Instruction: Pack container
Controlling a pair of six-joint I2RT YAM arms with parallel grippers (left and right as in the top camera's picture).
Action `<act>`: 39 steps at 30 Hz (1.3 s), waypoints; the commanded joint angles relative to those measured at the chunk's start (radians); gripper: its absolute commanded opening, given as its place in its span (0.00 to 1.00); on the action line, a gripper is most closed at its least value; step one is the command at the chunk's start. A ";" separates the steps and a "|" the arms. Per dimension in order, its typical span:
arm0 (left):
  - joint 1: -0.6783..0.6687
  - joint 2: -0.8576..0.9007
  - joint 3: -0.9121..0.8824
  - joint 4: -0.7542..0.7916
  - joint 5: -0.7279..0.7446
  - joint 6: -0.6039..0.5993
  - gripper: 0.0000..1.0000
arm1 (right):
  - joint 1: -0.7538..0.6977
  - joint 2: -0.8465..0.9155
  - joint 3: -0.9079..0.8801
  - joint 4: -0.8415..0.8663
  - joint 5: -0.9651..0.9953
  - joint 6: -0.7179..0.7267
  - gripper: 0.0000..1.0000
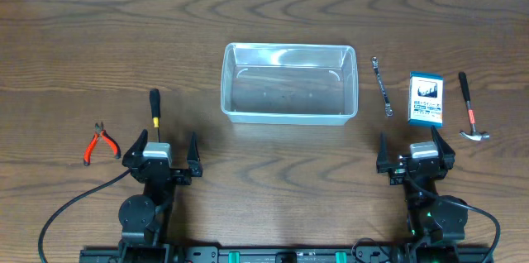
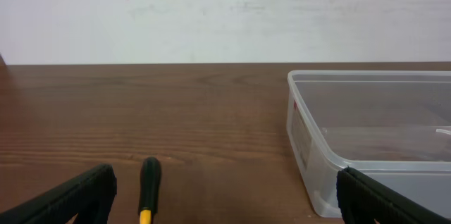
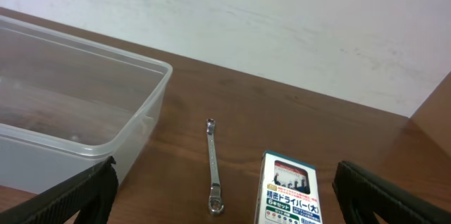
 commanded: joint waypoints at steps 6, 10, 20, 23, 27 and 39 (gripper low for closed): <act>0.006 -0.005 -0.009 -0.046 0.008 -0.002 0.99 | -0.006 -0.006 -0.001 -0.005 -0.004 0.016 0.99; 0.006 -0.005 -0.009 -0.046 0.008 -0.002 0.98 | -0.006 -0.006 -0.001 -0.005 -0.004 0.016 0.99; 0.006 -0.005 -0.009 -0.046 0.008 -0.002 0.98 | -0.005 -0.006 -0.001 -0.005 0.002 0.016 0.99; 0.006 -0.005 -0.009 -0.046 0.008 -0.002 0.98 | -0.005 -0.006 -0.001 -0.002 -0.006 0.104 0.99; 0.006 -0.005 -0.009 -0.032 0.008 -0.003 0.98 | -0.004 0.012 -0.001 -0.004 -0.029 0.343 0.99; 0.006 0.222 0.479 -0.555 -0.015 -0.139 0.98 | -0.005 0.368 0.526 -0.389 -0.090 0.262 0.99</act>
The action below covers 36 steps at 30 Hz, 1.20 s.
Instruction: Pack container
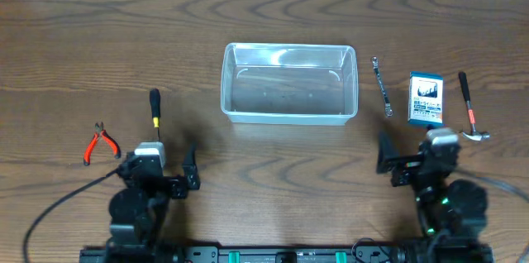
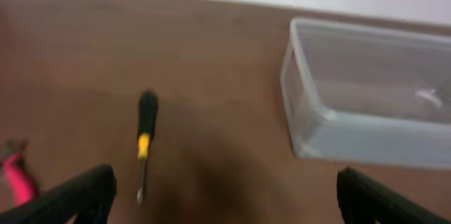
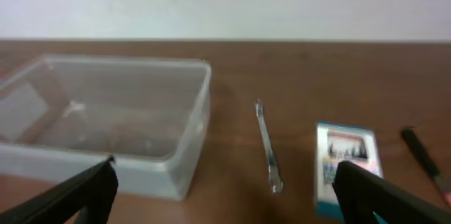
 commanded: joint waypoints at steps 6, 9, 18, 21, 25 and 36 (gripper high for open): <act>0.006 0.454 0.511 -0.385 -0.023 -0.023 0.98 | -0.005 0.502 0.701 -0.584 0.085 -0.022 0.99; 0.006 0.591 0.636 -0.469 -0.019 -0.023 0.98 | -0.005 0.662 0.945 -0.765 0.113 -0.020 0.99; 0.006 0.752 0.734 -0.521 -0.019 -0.023 0.98 | -0.005 0.930 1.275 -1.011 0.091 -0.022 0.99; 0.006 0.757 0.734 -0.523 -0.019 -0.023 0.98 | -0.016 1.038 1.320 -1.039 0.133 -0.050 0.99; 0.006 0.756 0.734 -0.523 -0.019 -0.023 0.98 | -0.052 1.220 1.378 -1.061 0.132 -0.111 0.99; 0.006 0.756 0.734 -0.525 -0.019 -0.023 0.98 | -0.070 1.615 1.390 -0.934 0.130 -0.343 0.99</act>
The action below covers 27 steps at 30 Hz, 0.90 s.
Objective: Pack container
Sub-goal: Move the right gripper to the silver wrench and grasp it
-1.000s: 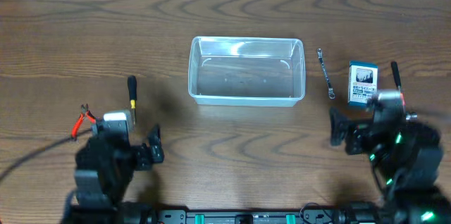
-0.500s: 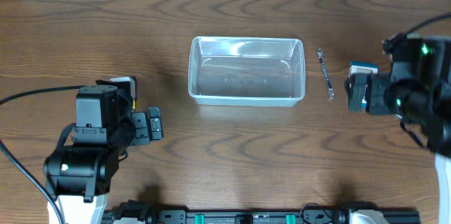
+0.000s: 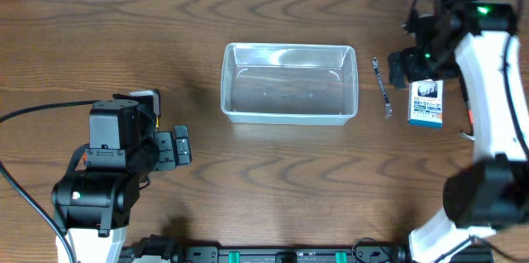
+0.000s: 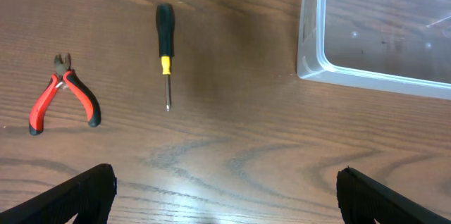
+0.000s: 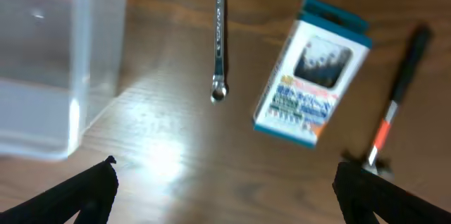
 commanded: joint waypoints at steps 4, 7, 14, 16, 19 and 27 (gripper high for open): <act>0.006 -0.001 0.021 -0.009 -0.009 -0.009 0.98 | -0.009 0.137 0.015 0.072 0.003 -0.072 0.99; 0.006 -0.001 0.021 -0.010 -0.009 -0.009 0.98 | -0.008 0.197 0.015 0.112 0.003 -0.072 0.99; 0.006 -0.001 0.021 -0.010 -0.009 -0.009 0.98 | -0.007 0.323 0.015 0.175 -0.006 -0.071 0.99; 0.006 -0.001 0.021 -0.010 -0.009 -0.009 0.98 | -0.006 0.351 0.015 0.180 -0.008 -0.071 0.99; 0.006 -0.001 0.021 -0.010 -0.009 -0.009 0.98 | -0.006 0.388 0.015 0.192 -0.008 -0.071 0.99; 0.006 -0.001 0.021 -0.010 -0.009 -0.009 0.98 | -0.006 0.425 0.015 0.219 -0.008 -0.071 0.99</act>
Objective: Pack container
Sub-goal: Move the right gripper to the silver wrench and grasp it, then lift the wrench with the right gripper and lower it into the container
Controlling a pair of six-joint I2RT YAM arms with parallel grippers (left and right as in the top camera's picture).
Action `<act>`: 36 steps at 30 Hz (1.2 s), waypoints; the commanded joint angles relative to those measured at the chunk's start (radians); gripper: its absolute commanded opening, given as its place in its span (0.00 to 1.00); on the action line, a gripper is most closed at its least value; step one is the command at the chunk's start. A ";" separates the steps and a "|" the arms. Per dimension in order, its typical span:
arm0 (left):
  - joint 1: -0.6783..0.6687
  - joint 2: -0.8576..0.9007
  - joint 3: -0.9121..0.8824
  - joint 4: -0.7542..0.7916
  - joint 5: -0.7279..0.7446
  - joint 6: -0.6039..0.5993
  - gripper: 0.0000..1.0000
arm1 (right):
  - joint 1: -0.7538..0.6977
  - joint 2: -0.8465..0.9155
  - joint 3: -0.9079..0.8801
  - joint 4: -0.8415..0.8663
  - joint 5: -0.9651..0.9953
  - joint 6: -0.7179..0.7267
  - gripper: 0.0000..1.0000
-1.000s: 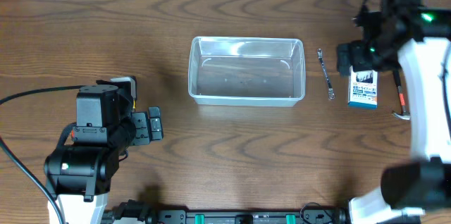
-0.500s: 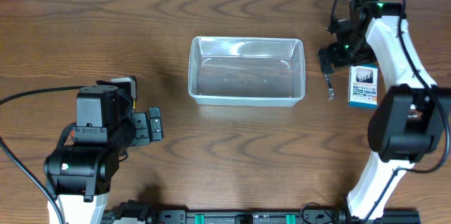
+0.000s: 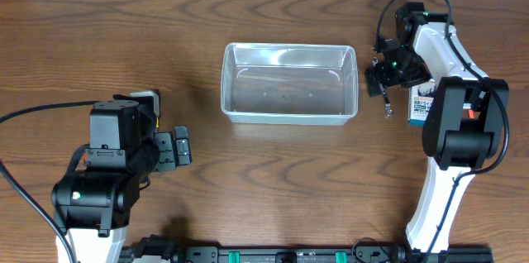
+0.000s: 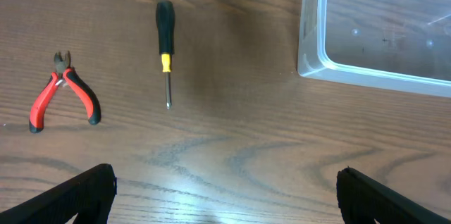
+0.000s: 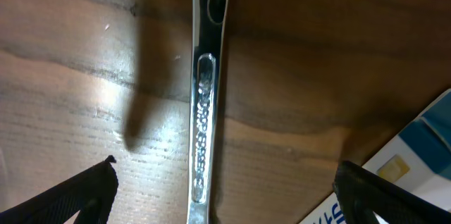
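The clear plastic container (image 3: 288, 83) stands in the middle of the table. A silver wrench (image 5: 204, 90) lies on the wood to its right. My right gripper (image 5: 224, 196) hangs open low over it, one finger on each side and not touching. A blue box (image 5: 416, 153) lies just right of the wrench. My left gripper (image 4: 225, 196) is open, high above bare wood. A black and yellow screwdriver (image 4: 164, 48) and red pliers (image 4: 63, 101) lie left of the container.
The container wall (image 4: 310, 55) is close on the left gripper's right side. In the overhead view the right arm (image 3: 446, 56) reaches over the table's right side and covers the place right of the box. The left arm (image 3: 116, 160) hides the screwdriver and pliers there.
My right gripper was higher, with the wrench, the box and a hammer all in its view. Now it is low and centred on the wrench. The left arm has not moved.
Both grippers first rested open near the front edge, facing the container. Then both looked down on the tools from a little higher. Then the left was high beside the screwdriver and pliers, the right above wrench and box. Now the right is low over the wrench.
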 commanded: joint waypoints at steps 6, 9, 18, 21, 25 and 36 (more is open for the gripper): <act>0.006 -0.001 0.021 -0.003 -0.008 -0.009 0.98 | -0.004 0.045 0.014 0.014 -0.004 -0.012 0.99; 0.006 -0.001 0.021 -0.003 -0.008 -0.009 0.98 | 0.001 0.061 0.014 0.008 -0.005 -0.012 0.99; 0.006 -0.001 0.021 -0.003 -0.008 -0.009 0.98 | 0.032 0.079 0.014 0.000 -0.012 0.008 0.83; 0.006 -0.001 0.021 -0.003 -0.008 -0.009 0.97 | 0.039 0.079 0.014 0.000 -0.012 0.014 0.75; 0.006 -0.001 0.021 -0.003 -0.008 -0.009 0.98 | 0.043 0.079 0.014 -0.002 -0.012 0.019 0.56; 0.006 -0.001 0.021 -0.003 -0.008 -0.009 0.98 | 0.046 0.079 0.014 -0.005 -0.012 0.034 0.24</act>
